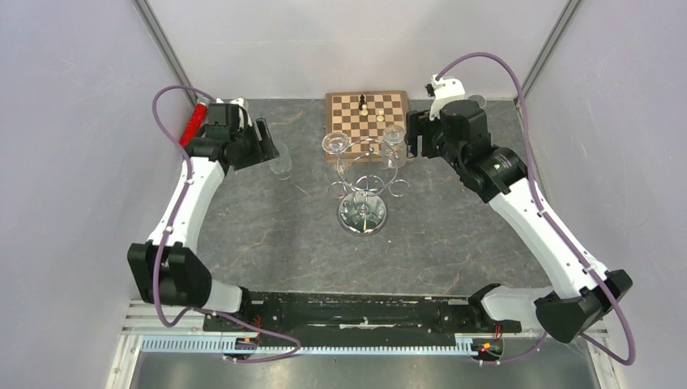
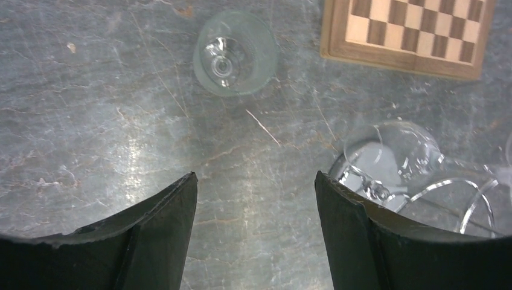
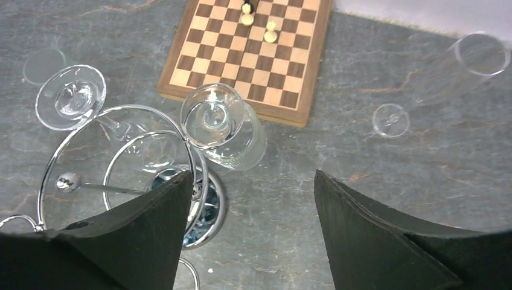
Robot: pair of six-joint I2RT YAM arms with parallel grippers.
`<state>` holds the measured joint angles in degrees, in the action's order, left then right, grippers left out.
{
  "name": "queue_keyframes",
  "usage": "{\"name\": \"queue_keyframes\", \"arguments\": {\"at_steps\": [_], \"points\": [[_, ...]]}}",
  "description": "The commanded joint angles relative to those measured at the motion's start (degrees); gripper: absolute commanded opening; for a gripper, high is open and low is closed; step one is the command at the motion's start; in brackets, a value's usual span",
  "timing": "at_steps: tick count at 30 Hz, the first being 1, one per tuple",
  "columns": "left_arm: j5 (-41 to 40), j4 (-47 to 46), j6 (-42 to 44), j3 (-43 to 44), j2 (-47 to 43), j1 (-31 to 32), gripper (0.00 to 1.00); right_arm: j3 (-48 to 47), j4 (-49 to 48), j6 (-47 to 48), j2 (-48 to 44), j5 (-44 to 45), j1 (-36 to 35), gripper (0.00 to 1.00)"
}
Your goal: Take the wine glass off the wine glass rack
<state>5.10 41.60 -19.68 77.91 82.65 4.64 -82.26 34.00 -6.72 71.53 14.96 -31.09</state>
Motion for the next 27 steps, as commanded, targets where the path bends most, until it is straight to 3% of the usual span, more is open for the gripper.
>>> {"name": "queue_keyframes", "arguments": {"at_steps": [1, 9, 20, 27], "points": [[4.6, -3.7, 0.4, -2.7, -5.3, 0.8, 0.77, -3.1, -2.7, -4.7, 1.4, -9.0, 3.8, 0.76], [9.6, -7.5, -1.8, -10.1, -11.9, 2.1, 0.74, 0.0, -8.1, -8.4, 2.9, -20.4, 10.9, 0.7], [12.9, -15.0, -0.2, -22.2, -18.4, 6.0, 0.73, 4.1, -15.3, -11.8, 6.3, -34.2, 16.4, 0.53], [14.3, -14.9, -0.4, -23.2, -18.9, 8.1, 0.72, 6.1, -19.8, -14.4, 8.5, -39.2, 17.7, 0.5]]}}
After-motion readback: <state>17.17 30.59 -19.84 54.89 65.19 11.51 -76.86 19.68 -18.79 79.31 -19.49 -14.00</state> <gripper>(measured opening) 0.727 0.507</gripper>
